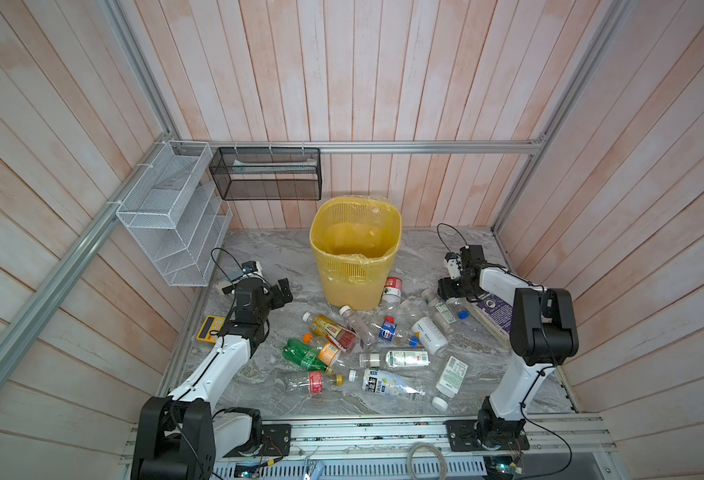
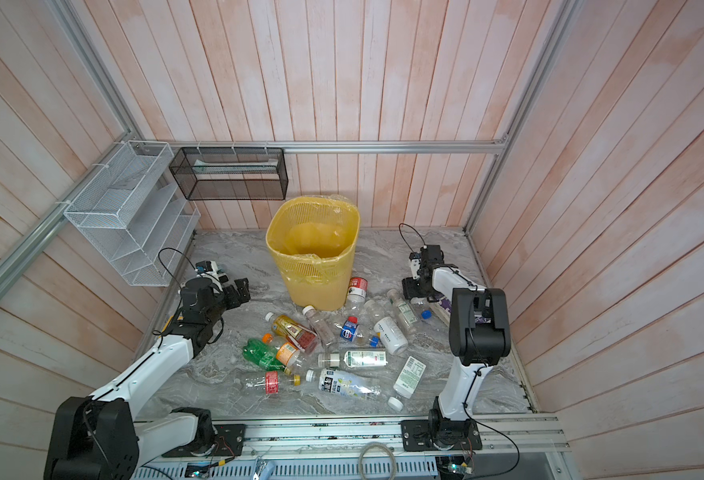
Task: Throw the plastic bottles in the bin
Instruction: 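Lift the bottle with the right gripper and release it over the bin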
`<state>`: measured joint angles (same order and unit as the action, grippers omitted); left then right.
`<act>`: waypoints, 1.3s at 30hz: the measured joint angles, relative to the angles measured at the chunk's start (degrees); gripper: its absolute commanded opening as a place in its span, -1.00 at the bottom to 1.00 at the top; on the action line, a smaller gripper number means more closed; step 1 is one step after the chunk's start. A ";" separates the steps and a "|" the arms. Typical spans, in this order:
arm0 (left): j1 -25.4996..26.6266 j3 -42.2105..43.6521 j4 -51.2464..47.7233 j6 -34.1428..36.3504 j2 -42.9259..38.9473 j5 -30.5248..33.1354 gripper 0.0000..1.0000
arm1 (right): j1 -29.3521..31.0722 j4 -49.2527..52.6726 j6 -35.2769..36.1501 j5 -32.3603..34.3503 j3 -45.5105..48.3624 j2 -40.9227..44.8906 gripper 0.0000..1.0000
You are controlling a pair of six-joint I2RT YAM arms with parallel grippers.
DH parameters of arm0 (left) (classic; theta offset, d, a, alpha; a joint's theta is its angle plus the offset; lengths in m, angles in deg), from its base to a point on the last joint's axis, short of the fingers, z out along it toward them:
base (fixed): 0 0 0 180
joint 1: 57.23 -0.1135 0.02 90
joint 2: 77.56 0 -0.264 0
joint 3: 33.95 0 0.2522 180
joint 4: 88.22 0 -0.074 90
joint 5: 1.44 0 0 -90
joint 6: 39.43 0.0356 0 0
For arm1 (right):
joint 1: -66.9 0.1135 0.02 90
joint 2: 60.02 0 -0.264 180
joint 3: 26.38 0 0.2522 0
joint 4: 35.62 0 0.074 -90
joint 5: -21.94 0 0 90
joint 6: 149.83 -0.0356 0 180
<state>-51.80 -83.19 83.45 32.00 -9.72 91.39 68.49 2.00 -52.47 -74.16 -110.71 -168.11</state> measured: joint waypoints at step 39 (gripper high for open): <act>4.24 0.46 0.57 -5.70 -2.78 -0.17 1.00 | 28.30 -29.38 -26.16 -11.30 -24.76 15.30 0.86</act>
<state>-47.56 -82.73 84.02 26.30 -12.50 91.21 96.79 -27.37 -78.63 -85.46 -135.47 -152.81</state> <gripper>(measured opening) 0.998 0.851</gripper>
